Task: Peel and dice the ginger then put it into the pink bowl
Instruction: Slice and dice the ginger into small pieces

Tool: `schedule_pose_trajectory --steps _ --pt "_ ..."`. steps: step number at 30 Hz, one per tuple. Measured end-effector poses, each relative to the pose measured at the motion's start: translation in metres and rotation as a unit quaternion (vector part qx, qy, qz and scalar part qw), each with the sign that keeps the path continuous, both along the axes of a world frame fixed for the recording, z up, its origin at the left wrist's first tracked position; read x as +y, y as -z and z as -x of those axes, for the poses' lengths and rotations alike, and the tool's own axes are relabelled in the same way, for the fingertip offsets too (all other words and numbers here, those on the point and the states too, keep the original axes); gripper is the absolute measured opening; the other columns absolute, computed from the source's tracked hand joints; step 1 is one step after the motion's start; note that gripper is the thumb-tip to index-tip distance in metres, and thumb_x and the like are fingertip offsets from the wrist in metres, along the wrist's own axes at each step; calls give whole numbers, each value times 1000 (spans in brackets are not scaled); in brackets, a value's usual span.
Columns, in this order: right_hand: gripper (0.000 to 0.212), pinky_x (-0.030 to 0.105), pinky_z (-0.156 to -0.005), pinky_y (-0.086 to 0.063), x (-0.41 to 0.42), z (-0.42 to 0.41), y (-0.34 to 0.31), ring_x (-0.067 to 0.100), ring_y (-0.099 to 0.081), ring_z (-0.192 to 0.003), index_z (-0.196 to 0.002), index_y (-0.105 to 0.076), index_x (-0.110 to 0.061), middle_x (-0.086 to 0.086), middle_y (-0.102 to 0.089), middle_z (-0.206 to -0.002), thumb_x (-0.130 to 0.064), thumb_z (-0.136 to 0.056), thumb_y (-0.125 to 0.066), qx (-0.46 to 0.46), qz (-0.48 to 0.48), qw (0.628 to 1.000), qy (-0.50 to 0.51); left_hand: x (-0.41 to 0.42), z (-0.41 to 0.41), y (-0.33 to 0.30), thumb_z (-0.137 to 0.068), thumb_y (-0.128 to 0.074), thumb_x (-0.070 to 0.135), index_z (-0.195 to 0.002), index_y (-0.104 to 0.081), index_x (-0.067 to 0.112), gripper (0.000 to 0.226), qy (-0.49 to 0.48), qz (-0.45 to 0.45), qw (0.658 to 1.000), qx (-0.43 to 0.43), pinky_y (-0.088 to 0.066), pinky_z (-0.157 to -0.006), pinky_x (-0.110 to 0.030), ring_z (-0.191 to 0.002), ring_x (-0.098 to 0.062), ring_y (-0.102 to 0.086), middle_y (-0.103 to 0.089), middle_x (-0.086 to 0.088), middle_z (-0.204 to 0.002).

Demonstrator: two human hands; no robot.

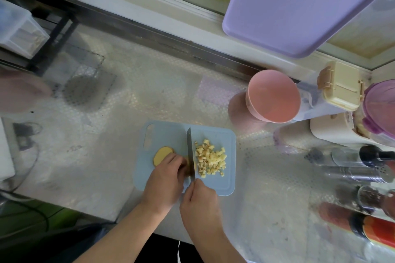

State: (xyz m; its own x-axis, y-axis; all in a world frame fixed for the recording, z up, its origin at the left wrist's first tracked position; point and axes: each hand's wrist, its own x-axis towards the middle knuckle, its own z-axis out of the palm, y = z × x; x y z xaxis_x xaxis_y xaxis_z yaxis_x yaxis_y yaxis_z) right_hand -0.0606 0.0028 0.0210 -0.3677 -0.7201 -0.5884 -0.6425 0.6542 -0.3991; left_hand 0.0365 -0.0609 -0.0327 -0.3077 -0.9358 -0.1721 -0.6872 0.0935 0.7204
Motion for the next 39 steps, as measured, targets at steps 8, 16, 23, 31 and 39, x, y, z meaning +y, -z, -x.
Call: schedule_pose_trajectory --steps 8,16,23,31,39 --pt "27 29 -55 -45 3 2 -1 17 -56 -61 -78 -44 -20 2 -58 -69 -24 -105 -40 5 49 999 6 0 -2 2 -96 -68 13 -87 -65 20 12 -4 3 1000 -13 -55 -62 -42 -74 -15 -61 -58 10 -88" --pt "39 25 -50 -36 11 1 -9 14 -40 -52 -67 -33 -24 -4 -44 -60 -23 -105 -43 -18 65 997 27 0 -3 1 -94 -72 11 -88 -70 18 10 -10 5 1000 -9 -54 -60 -35 -71 -11 -59 -60 10 -86" --pt "39 20 -48 -34 11 -2 -6 12 -42 -52 -66 -33 -25 -8 -40 -60 -20 -103 -46 -5 69 997 18 1 -3 0 -98 -67 12 -87 -69 20 13 -16 1 1000 -5 -52 -62 -33 -74 -11 -59 -61 11 -86" --pt "31 23 -49 -33 24 -4 -7 15 -45 -60 -74 -36 -23 0 -50 -72 -26 -104 -38 -10 -4 1000 4 1 -3 -1 -98 -66 12 -89 -69 21 13 -17 -3 1000 5 -51 -63 -31 -76 -11 -60 -61 12 -88" --pt "25 23 -56 -41 7 -6 1 14 -53 -65 -78 -42 -19 1 -54 -75 -21 -103 -39 0 -15 1000 -5 0 -4 0 -96 -68 8 -86 -70 18 13 -11 -3 1000 9 -52 -61 -35 -73 -13 -60 -61 8 -86"
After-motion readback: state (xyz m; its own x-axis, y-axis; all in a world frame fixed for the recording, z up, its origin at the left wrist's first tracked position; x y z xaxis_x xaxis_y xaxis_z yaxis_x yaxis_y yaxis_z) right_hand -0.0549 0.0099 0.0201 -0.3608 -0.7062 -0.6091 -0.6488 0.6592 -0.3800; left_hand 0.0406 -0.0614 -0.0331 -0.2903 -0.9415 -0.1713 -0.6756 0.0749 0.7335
